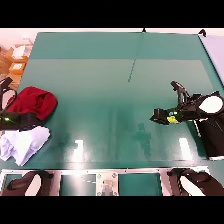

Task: Fold the shirts.

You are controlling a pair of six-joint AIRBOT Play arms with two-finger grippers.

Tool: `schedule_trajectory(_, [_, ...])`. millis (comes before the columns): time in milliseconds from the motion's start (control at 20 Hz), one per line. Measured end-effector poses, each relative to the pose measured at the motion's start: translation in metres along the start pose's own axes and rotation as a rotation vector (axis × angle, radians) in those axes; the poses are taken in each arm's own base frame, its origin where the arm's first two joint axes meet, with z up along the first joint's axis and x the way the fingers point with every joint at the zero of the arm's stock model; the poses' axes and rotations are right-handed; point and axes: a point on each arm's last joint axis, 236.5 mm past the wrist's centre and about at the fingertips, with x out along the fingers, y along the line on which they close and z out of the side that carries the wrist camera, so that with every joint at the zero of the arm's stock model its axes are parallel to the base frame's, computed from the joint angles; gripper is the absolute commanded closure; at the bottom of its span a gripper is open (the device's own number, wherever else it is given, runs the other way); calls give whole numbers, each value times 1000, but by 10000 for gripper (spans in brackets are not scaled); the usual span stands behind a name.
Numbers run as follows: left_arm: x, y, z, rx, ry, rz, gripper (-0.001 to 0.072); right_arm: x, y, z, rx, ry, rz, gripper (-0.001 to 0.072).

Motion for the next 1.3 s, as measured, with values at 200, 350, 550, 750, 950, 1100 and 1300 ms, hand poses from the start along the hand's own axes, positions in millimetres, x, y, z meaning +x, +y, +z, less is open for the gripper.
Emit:
schedule_trajectory(200, [0,0,0,0,1,0,686,0,0,0,0,0,0,692])
schedule_trajectory(350, [0,0,0,0,0,0,685,0,0,0,0,0,0,691])
schedule_trajectory(550, [0,0,0,0,0,0,686,0,0,0,0,0,0,692])
schedule_trajectory(750, [0,0,14,-1,-59,0,686,0,0,0,0,0,0,691])
schedule_trajectory(950, [-4,4,45,-22,-193,14,686,0,0,1,0,-3,0,691])
schedule_trajectory(1100, [-12,25,76,-11,-321,104,-13,0,0,2,0,-8,0,692])
schedule_trajectory(1300, [-13,92,109,61,-383,360,-13,0,0,5,0,-22,1,691])
